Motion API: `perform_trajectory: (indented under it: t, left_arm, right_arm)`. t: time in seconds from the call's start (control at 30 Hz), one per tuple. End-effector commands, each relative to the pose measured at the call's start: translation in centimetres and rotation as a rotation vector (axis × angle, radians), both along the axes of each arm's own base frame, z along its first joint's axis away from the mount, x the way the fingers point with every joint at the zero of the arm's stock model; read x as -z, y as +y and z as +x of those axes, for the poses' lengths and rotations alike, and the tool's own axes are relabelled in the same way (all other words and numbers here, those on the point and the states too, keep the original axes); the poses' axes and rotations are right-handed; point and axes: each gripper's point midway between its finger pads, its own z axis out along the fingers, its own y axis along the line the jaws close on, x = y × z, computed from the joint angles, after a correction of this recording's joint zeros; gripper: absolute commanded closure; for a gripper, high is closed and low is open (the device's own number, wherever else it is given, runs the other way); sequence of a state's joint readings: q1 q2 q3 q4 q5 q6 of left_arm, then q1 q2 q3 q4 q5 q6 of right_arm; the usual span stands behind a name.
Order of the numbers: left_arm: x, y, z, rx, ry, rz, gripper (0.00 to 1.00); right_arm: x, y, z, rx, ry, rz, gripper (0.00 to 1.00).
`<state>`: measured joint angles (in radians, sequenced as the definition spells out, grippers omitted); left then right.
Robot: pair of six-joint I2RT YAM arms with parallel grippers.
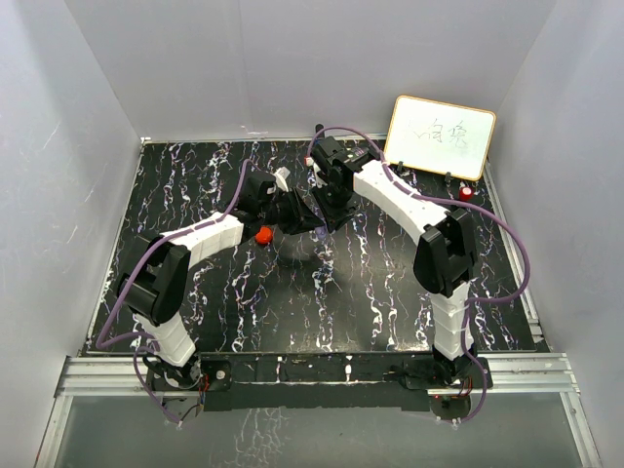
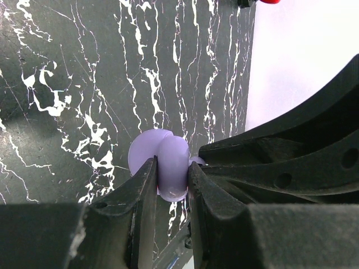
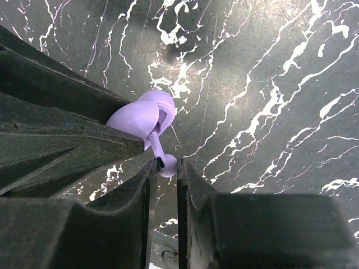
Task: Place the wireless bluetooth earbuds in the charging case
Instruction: Place the earbud at the center of the board.
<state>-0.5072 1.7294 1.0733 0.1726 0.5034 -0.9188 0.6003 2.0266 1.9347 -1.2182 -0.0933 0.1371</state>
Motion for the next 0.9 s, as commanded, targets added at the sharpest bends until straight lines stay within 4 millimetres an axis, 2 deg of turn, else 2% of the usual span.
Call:
perform_trajectory:
  t: [0.0, 0.87]
  left_arm:
    - [-2.05, -0.52, 0.46, 0.012, -0.048, -0.011, 1.0]
    - [-1.8, -1.41, -0.17, 0.054, -0.049, 0.004, 1.0]
  right_arm:
    - [0.32, 0.11, 0.18, 0.005, -0.001, -0.009, 1.0]
    - [0.79, 0.12, 0.23, 0.005, 0.006, -0.018, 1.0]
